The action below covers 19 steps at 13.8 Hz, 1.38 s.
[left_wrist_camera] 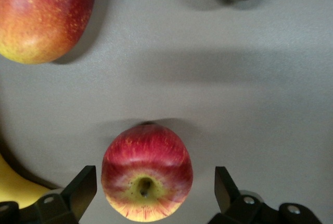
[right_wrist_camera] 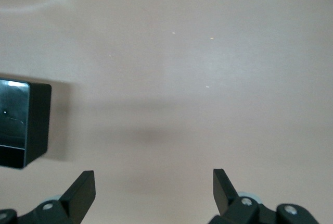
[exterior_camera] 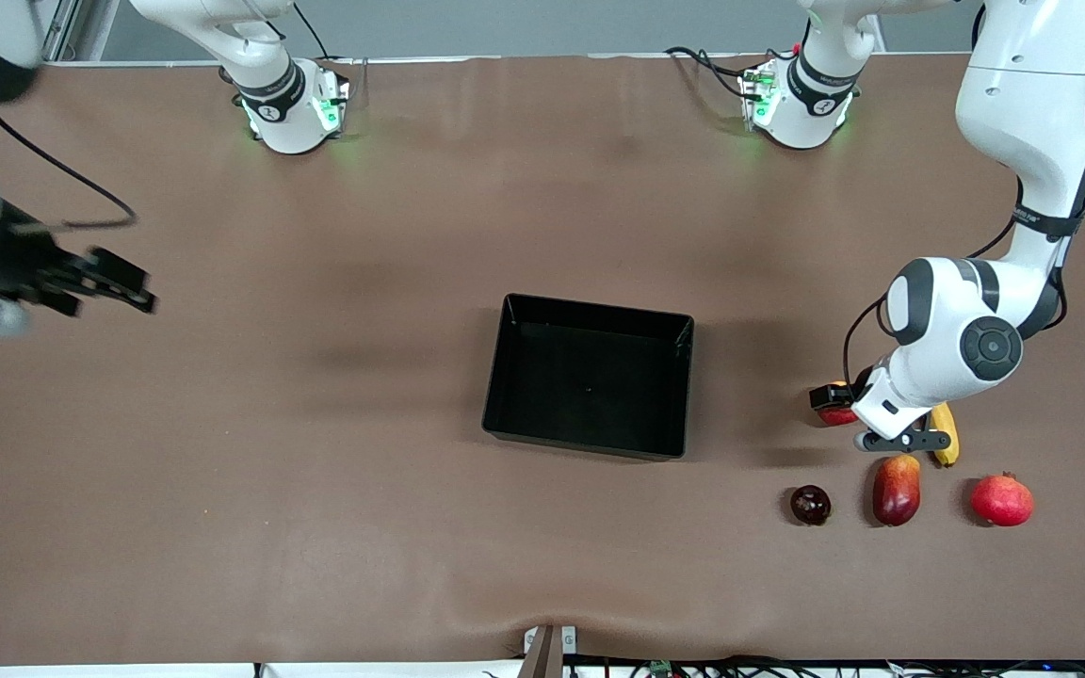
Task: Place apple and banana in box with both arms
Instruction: 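Close the left gripper on the red apple and lift it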
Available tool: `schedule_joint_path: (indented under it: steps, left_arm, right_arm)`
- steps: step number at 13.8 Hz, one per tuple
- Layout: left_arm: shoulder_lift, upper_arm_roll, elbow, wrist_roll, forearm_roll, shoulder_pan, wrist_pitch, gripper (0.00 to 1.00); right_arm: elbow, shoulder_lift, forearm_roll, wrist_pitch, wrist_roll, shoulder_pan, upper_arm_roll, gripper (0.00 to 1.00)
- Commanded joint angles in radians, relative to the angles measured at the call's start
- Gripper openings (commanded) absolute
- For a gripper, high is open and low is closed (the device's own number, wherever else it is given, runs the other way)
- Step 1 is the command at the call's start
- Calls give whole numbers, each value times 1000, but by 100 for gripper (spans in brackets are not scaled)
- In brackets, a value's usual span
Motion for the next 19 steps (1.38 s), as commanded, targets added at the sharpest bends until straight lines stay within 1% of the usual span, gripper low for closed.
schedule_joint_path:
  steps: [1,4,8,9,10,12,13,15,17,19]
  left_arm:
    - [8,4,-9,-7,0,-5,20,100]
    - [19,6,-9,-5,1,-4,21,100]
    - [31,6,-9,-5,1,-4,21,100]
    - [31,6,-9,-3,1,-4,21,98]
    - [31,6,-8,-3,1,-4,20,82]
    - [21,6,-6,-5,1,-2,11,46]
    - [14,6,-5,-5,1,-1,7,33]
    - [-6,6,1,-5,1,-2,-12,27]
    - [-47,3,11,-7,1,-4,-48,21]
    - [-93,-3,50,-31,1,-33,-119,20]
  right_arm:
    - [-38,-62,-13,-46,-53,-13,-24,100]
    - [-32,-108,-71,-117,-49,-28,-13,100]
    - [-27,-120,-71,-177,-20,-36,-15,100]
    - [-27,-120,-71,-181,5,-34,-13,100]
    - [-27,-120,-71,-183,20,-34,-13,100]
    - [-16,-117,-70,-184,19,-34,-15,100]
    - [-13,-116,-70,-194,10,-36,-16,100]
    - [-13,-114,-71,-203,7,-36,-18,100]
    - [-12,-113,-73,-204,8,-34,-18,100]
    - [-7,-111,-74,-198,7,-34,-16,100]
